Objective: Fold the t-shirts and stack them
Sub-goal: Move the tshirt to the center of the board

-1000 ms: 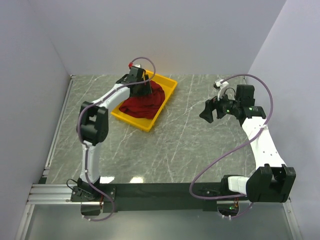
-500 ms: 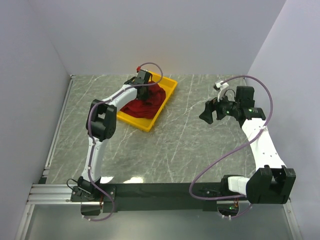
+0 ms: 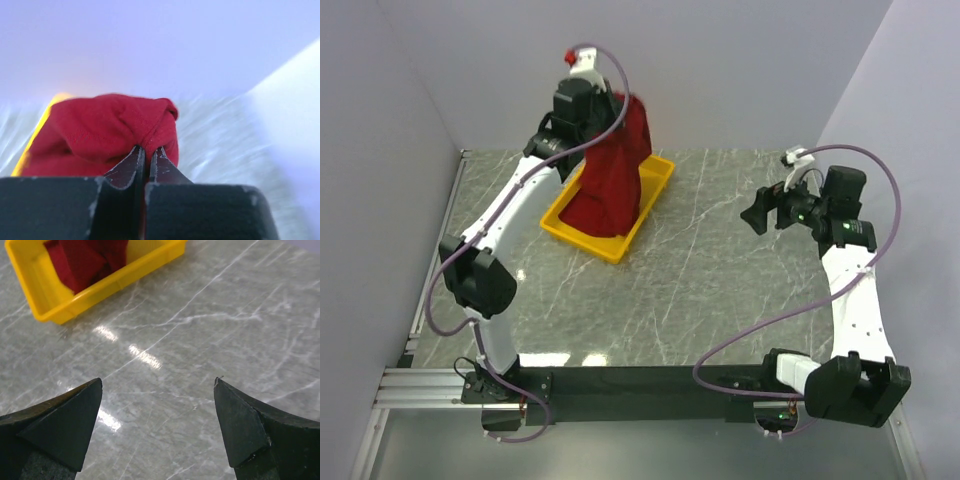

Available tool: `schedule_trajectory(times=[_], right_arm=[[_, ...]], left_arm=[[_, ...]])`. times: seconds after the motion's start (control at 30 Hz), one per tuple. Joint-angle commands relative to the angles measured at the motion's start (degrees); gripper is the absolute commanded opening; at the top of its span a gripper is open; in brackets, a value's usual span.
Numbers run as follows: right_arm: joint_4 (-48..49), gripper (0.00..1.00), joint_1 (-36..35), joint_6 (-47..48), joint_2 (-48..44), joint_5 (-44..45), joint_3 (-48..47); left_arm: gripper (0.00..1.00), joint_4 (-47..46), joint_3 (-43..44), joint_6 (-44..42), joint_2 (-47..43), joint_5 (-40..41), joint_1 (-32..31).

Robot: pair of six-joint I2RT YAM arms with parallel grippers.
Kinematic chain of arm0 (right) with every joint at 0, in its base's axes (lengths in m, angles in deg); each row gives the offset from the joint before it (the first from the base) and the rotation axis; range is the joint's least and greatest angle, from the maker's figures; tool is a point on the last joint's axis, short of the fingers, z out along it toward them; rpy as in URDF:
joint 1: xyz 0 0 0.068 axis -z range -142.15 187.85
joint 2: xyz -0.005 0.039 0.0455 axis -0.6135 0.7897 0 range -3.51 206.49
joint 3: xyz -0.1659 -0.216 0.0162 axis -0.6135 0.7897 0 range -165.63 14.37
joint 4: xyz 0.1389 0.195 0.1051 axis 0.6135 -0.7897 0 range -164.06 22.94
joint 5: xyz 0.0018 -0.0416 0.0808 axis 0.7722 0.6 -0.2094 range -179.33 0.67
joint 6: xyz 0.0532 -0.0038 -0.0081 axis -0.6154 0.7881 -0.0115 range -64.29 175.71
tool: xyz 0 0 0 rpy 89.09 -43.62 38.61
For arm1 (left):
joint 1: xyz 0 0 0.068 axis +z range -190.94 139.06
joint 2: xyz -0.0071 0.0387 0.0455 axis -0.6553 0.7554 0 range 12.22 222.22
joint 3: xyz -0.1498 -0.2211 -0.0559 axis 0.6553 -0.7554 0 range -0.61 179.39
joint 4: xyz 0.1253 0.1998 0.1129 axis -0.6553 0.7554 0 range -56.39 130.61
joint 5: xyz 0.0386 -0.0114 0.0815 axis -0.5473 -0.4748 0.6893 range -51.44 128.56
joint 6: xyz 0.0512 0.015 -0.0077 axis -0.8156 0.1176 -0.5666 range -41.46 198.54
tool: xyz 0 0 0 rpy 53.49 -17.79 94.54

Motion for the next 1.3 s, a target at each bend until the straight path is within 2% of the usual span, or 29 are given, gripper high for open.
schedule_trajectory(times=[0.0,0.23,0.37,0.6,0.7,0.87,1.0,1.1,1.13,1.2,1.27], right_arm=[[2.89,0.98,1.97,-2.58,-2.74,-0.61,-3.41],[5.09,0.98,2.94,-4.87,-3.35,4.22,-3.41],[7.55,0.97,3.29,-9.34,-3.62,11.33,-2.71],[10.36,0.97,3.64,-14.62,-3.71,22.5,-1.83],[11.06,0.96,3.99,-16.38,-3.71,25.66,-1.74],[9.58,0.96,4.35,-16.21,-3.97,27.43,-2.18],[8.26,0.96,4.44,-14.99,-4.23,27.35,-2.7],[7.99,0.96,4.44,-13.58,-4.32,26.55,-2.53],[7.99,0.96,4.44,-13.31,-4.32,26.55,-2.27],[8.16,0.96,4.52,-12.61,-4.41,26.47,-1.65],[7.9,0.96,4.61,-11.99,-4.41,26.38,-1.3]], left_arm=[[0.0,-9.66,7.18,3.26,-2.96,-6.64,-2.91],[0.0,-17.13,20.18,7.39,-0.68,-9.55,-7.92],[0.0,-22.39,27.3,9.5,1.17,-9.64,-10.73],[0.0,-33.03,29.69,10.47,-0.32,-6.65,-13.9],[0.0,-32.7,29.96,11.52,0.12,-6.21,-14.35],[0.0,-29.36,25.57,11.0,0.73,-5.77,-14.35],[0.0,-27.08,21.61,13.8,1.96,-10.33,-14.35],[0.0,-28.73,13.81,17.93,1.53,-19.02,-14.43],[0.0,-29.35,8.13,18.38,0.92,-23.04,-14.87],[0.01,-29.53,2.04,17.34,-1.89,-25.45,-15.4],[0.01,-29.44,-8.15,14.71,-6.28,-26.33,-16.36]])
